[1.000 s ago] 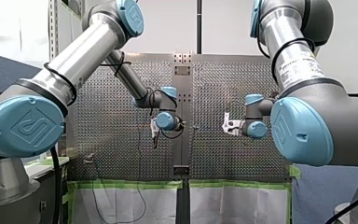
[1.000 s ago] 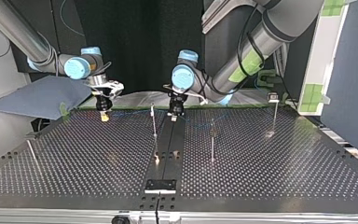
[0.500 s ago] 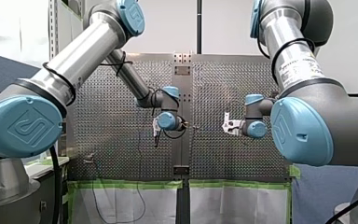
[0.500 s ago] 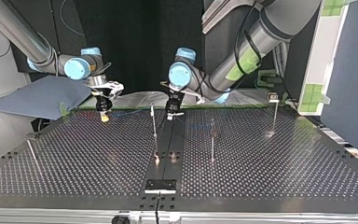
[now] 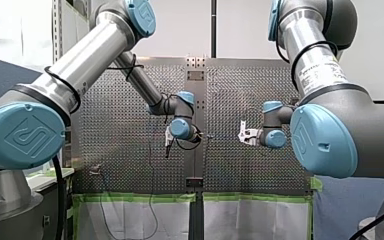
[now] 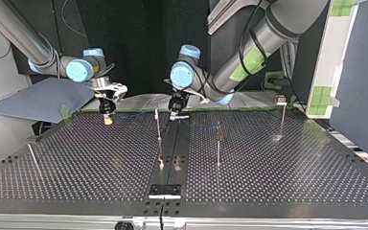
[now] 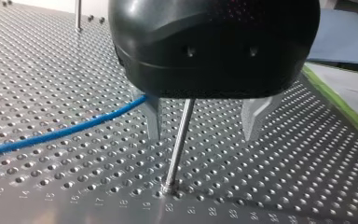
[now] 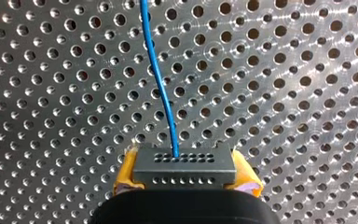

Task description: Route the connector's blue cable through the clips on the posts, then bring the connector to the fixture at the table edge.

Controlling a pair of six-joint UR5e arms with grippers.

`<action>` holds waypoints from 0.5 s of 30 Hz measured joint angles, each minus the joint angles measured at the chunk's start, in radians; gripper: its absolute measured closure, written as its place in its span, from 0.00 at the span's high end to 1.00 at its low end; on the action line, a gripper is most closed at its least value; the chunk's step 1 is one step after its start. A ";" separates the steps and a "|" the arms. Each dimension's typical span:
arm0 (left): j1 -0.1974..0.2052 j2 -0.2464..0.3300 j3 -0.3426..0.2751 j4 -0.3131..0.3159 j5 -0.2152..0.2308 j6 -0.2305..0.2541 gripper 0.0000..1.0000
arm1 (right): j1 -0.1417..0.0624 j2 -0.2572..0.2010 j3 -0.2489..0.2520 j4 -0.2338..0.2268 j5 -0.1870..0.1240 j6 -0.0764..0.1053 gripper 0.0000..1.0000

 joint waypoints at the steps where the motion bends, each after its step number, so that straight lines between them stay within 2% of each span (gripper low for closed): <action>1: -0.003 0.005 -0.001 -0.010 -0.004 0.001 0.99 | 0.001 0.000 0.000 0.001 0.000 0.000 0.00; 7: -0.030 0.028 -0.002 -0.039 -0.003 0.007 0.99 | 0.003 0.000 0.000 0.006 0.000 0.000 0.00; 15: -0.087 0.032 -0.009 -0.059 -0.009 0.016 0.99 | 0.003 0.000 0.000 0.010 0.000 0.000 0.00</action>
